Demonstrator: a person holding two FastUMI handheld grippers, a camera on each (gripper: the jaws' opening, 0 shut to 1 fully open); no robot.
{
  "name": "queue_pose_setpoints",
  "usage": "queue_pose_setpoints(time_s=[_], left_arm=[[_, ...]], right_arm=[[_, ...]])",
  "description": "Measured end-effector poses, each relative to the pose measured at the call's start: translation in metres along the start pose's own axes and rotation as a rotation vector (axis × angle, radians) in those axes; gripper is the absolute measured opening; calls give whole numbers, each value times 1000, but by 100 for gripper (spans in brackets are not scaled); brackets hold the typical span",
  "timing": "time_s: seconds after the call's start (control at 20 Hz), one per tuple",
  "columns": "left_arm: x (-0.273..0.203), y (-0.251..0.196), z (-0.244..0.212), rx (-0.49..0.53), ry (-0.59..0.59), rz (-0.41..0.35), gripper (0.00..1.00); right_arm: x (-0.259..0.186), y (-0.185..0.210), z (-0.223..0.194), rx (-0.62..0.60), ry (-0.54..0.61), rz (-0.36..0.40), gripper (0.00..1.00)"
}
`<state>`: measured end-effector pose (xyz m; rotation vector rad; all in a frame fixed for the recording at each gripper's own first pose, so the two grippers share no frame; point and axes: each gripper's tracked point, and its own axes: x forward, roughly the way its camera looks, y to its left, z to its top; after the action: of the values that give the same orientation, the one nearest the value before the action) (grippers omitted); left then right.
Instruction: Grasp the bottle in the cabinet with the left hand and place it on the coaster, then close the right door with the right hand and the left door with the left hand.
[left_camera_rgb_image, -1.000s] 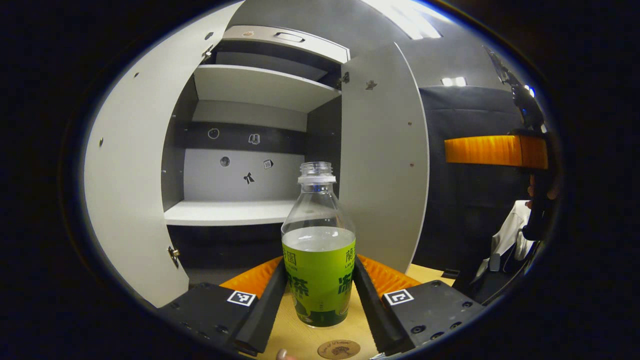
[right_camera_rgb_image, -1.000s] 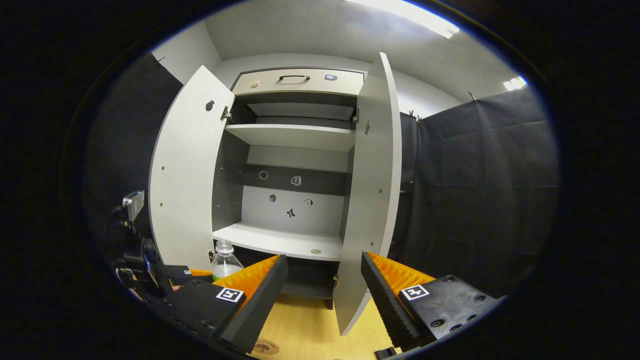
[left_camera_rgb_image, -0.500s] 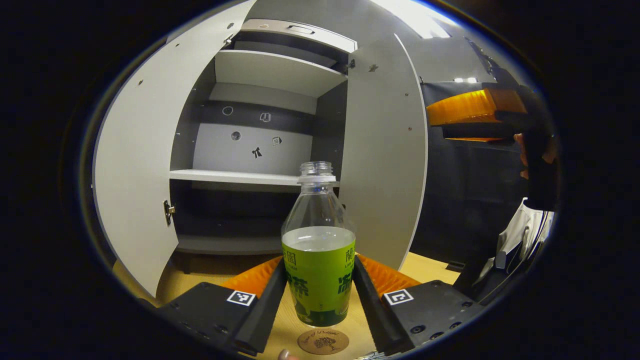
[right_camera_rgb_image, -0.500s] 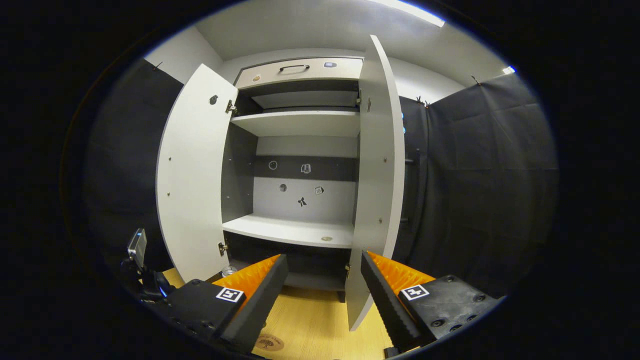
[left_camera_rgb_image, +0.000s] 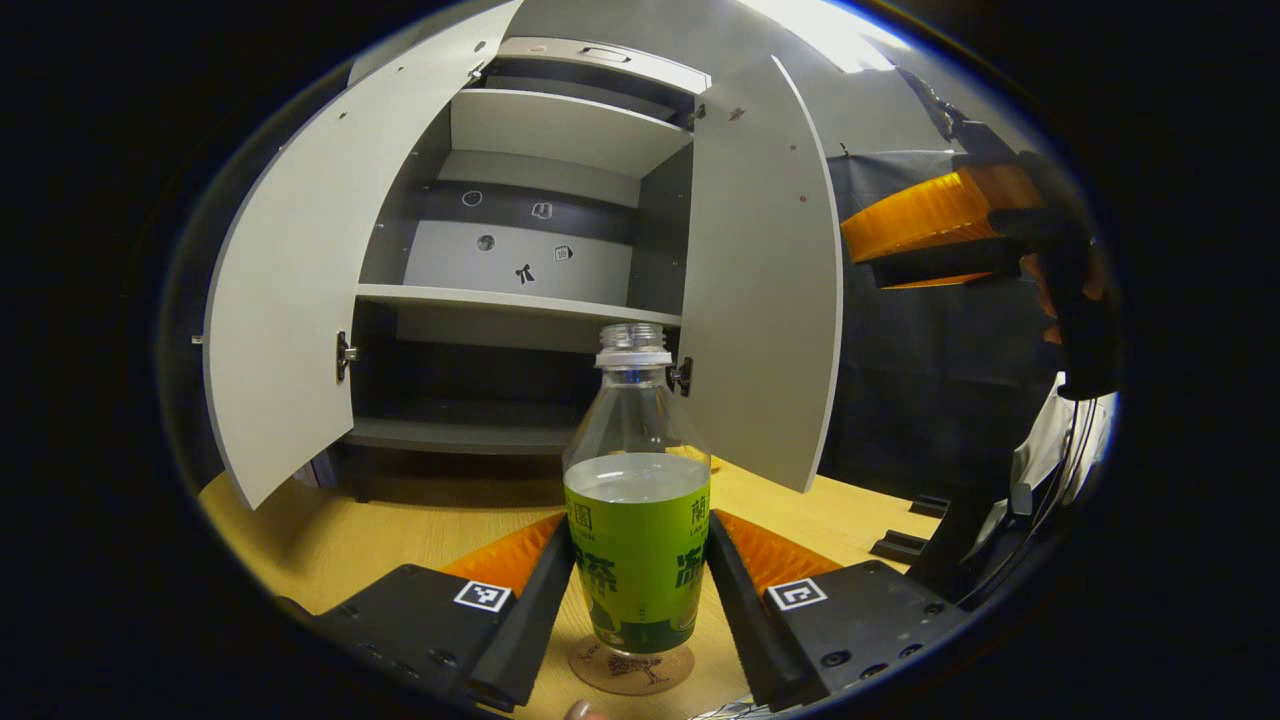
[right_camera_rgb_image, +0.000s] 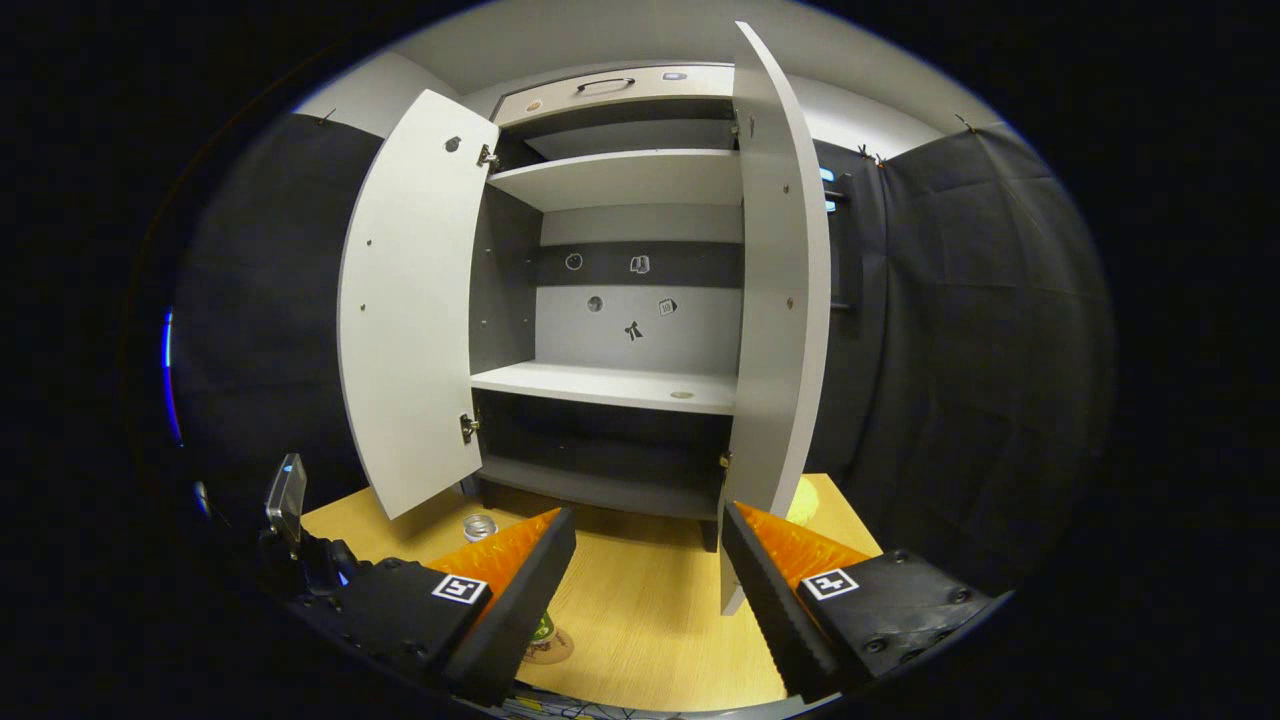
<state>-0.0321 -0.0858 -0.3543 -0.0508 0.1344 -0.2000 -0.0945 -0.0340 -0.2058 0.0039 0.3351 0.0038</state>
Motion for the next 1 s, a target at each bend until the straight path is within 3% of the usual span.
queue_pose_setpoints(time_s=[0.5, 1.0], left_arm=[[5, 0, -43, 77, 4, 16, 78], [5, 1, -48, 33, 3, 22, 80]], right_arm=[[6, 1, -49, -2, 93, 38, 98], [12, -2, -58, -7, 118, 63, 98]])
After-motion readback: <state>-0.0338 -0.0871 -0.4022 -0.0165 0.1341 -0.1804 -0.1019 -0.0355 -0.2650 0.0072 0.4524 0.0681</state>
